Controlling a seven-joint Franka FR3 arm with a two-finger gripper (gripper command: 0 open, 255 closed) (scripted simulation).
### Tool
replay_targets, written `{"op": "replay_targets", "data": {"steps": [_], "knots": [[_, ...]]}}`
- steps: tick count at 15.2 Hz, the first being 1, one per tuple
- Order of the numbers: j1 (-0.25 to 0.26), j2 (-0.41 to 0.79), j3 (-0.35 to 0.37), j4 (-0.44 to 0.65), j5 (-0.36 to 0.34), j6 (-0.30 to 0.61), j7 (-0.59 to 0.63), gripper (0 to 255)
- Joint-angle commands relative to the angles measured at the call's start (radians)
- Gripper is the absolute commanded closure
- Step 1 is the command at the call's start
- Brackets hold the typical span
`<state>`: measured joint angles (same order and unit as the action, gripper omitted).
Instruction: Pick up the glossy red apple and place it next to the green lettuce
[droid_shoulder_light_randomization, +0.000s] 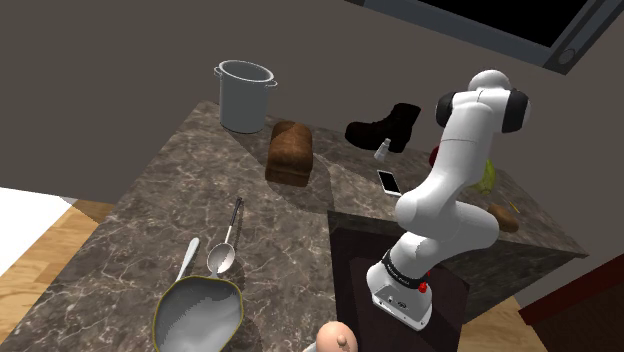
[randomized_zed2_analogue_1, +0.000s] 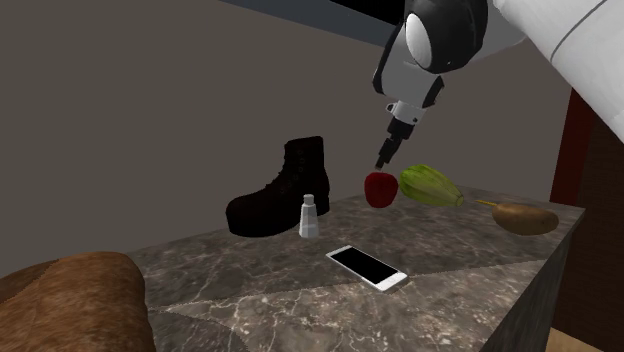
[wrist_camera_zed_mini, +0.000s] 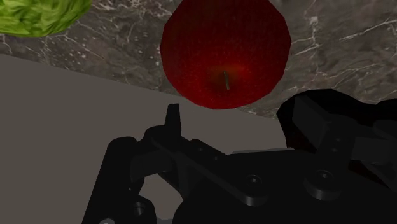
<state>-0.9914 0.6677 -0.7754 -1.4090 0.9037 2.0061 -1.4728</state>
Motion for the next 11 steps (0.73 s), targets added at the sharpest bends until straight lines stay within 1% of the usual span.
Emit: {"op": "replay_targets", "data": {"steps": [1, 3, 11], "knots": [[-0.001, -0.023, -0.014, 0.006, -0.017, -0.027, 0.007, 0], [0.0, -0.055, -0.031, 0.01, -0.039, -0.059, 0.016, 0], [0.0, -0.055, -0.031, 0.01, -0.039, -0.059, 0.015, 0]]}}
